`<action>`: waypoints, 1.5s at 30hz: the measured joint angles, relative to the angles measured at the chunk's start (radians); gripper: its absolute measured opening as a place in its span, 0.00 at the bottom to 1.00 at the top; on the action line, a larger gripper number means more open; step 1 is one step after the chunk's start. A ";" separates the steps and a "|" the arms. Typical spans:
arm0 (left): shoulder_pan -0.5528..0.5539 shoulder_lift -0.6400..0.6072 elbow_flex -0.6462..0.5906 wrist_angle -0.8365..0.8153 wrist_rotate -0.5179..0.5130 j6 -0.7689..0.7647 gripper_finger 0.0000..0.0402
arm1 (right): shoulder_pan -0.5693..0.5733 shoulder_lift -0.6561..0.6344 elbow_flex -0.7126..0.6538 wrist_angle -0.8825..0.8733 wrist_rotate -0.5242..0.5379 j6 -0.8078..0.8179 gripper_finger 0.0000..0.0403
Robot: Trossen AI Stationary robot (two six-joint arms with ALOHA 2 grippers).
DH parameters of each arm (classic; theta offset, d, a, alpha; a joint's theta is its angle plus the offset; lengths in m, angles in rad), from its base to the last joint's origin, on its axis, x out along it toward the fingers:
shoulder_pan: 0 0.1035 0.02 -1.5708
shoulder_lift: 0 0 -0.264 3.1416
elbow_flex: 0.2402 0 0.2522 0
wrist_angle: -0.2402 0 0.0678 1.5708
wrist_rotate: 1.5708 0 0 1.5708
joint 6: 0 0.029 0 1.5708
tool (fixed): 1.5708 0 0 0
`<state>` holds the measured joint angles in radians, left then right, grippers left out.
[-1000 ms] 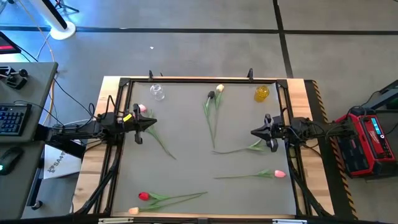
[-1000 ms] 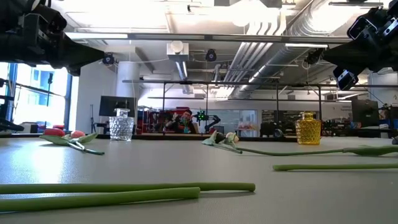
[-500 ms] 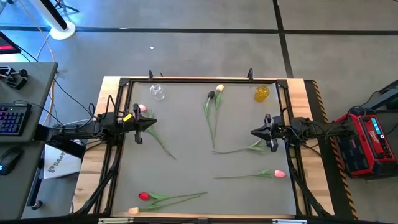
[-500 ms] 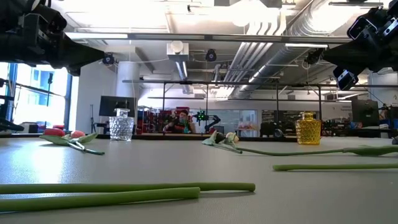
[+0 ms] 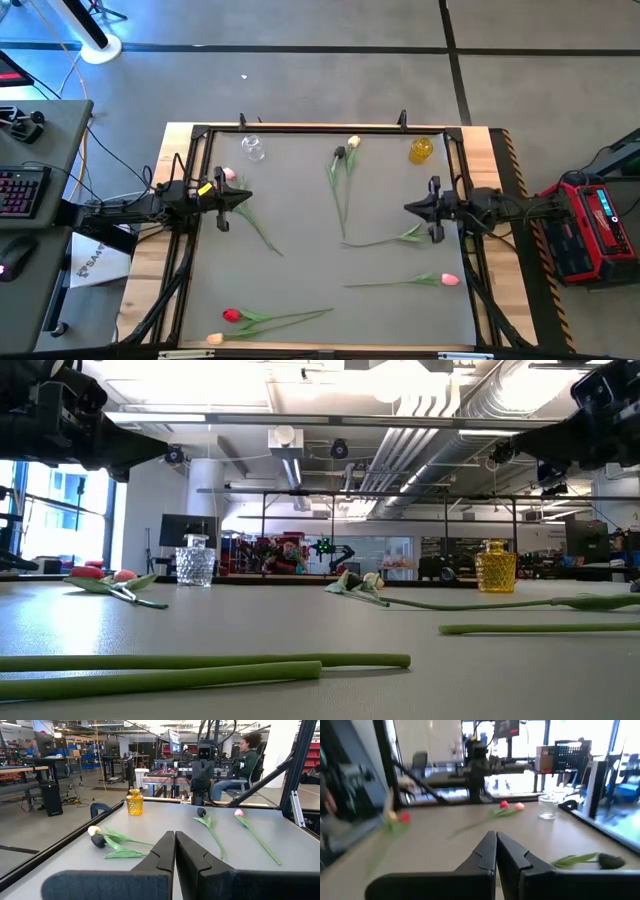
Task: Sort flowers into vase by color
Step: Put the top pink flower into the transparent vase
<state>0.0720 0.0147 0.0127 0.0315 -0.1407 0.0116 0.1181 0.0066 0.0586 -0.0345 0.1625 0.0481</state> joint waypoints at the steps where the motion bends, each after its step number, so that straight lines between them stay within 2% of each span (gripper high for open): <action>1: 0.000 0.000 0.000 0.000 0.000 0.000 0.00 | 0.000 0.000 0.000 0.018 0.004 0.053 0.00; 3: 0.000 0.000 0.000 0.000 0.000 -0.002 0.00 | 0.000 0.000 0.000 0.046 0.044 0.116 0.00; 6: 0.000 0.000 0.000 0.001 0.000 -0.035 0.00 | 0.000 0.000 0.000 0.054 0.227 0.121 0.00; 9: 0.000 0.000 0.000 0.003 0.000 -0.069 0.00 | 0.000 0.000 0.000 0.054 0.453 0.302 0.00; 12: 0.000 0.000 0.000 0.045 -0.018 -0.039 0.00 | 0.000 0.000 -0.016 0.051 0.569 0.494 0.00; 14: 0.000 0.000 0.000 0.051 -0.040 -0.029 0.00 | 0.000 0.002 -0.035 0.060 0.568 0.541 0.00; 16: 0.000 0.001 0.000 0.062 -0.073 -0.037 0.00 | 0.000 0.024 -0.044 0.094 0.555 0.500 0.00; 18: 0.001 0.014 0.000 0.079 -0.100 -0.062 0.00 | 0.000 0.046 -0.047 0.100 0.551 0.468 0.00; 21: 0.000 0.060 0.000 0.071 -0.150 -0.139 0.00 | 0.000 0.094 -0.047 0.101 0.543 0.506 0.00; 25: 0.000 0.186 0.000 0.070 -0.234 -0.253 0.05 | 0.000 0.148 -0.047 0.106 0.491 0.539 0.00; 32: 0.001 0.449 0.021 0.065 -0.456 -0.452 0.18 | 0.000 0.196 -0.017 0.107 0.385 0.503 0.00; 36: 0.022 0.578 0.090 0.058 -0.476 -0.518 0.25 | 0.000 0.218 0.018 0.105 0.396 0.445 0.00; 40: 0.063 0.700 0.190 -0.091 -0.475 -0.664 0.32 | 0.000 0.248 0.049 0.068 0.420 0.440 0.05; 45: 0.134 0.843 0.296 -0.356 -0.450 -0.891 0.35 | 0.000 0.316 0.064 0.034 0.413 0.445 0.22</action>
<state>0.2060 0.8577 0.3086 -0.3249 -0.5904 -0.8796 0.1177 0.3225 0.1223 -0.0007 0.5754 0.4926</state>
